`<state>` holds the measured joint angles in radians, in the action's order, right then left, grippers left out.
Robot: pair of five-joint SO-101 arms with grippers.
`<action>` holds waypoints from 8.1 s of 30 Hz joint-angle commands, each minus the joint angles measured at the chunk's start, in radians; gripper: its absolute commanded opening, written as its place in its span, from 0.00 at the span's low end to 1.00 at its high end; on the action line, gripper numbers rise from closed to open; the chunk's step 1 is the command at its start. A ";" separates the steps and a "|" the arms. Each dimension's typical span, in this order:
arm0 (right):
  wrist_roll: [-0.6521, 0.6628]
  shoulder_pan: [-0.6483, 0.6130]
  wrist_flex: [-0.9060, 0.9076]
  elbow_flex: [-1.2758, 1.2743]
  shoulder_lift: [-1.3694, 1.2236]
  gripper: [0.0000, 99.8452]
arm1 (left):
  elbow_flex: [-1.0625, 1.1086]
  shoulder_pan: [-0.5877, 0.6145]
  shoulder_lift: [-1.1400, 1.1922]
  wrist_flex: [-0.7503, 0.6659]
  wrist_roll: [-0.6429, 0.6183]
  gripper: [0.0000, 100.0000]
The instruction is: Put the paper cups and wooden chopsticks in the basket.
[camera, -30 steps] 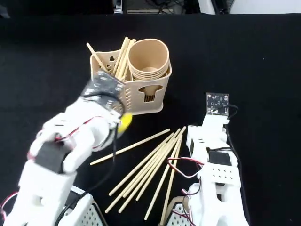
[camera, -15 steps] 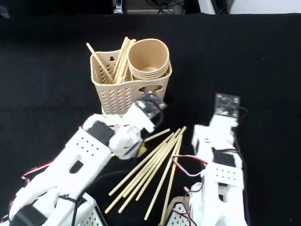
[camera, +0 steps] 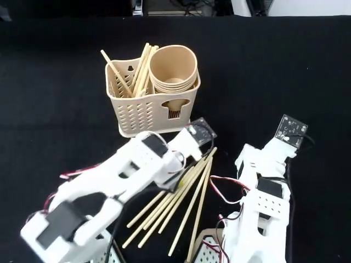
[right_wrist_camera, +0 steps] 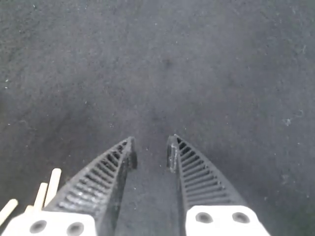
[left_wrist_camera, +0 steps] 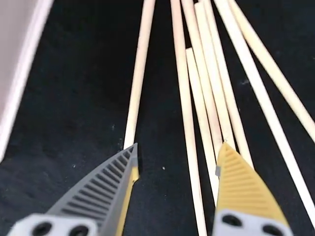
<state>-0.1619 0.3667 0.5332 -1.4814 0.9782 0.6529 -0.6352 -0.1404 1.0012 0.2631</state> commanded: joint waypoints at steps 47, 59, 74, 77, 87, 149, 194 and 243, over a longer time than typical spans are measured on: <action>-0.003 0.005 -0.021 0.051 0.013 0.05 | -0.081 -0.107 0.201 0.015 0.138 0.07; -0.003 0.005 -0.021 0.050 0.013 0.05 | -0.082 -0.067 0.011 0.094 0.132 0.03; -0.003 0.005 -0.021 0.048 0.013 0.05 | -0.015 0.076 -0.038 0.012 0.140 0.07; -0.003 0.005 -0.021 0.048 0.013 0.05 | -0.015 0.114 0.002 -0.021 0.140 0.16; -0.003 0.005 -0.021 0.048 0.013 0.05 | -0.016 0.120 0.081 -0.040 0.192 0.16; -0.002 -0.034 -0.021 0.045 0.013 0.05 | -0.008 0.079 0.153 -0.049 0.224 0.17; -0.002 -0.034 -0.021 0.045 0.013 0.05 | 0.013 0.067 0.144 0.008 0.273 0.05; -0.002 -0.034 -0.021 0.045 0.013 0.05 | -0.041 0.142 0.066 0.051 0.275 0.18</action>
<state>-0.1619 0.3498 0.5332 -1.4814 0.9782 0.6053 -0.5232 -0.0407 1.0902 0.5255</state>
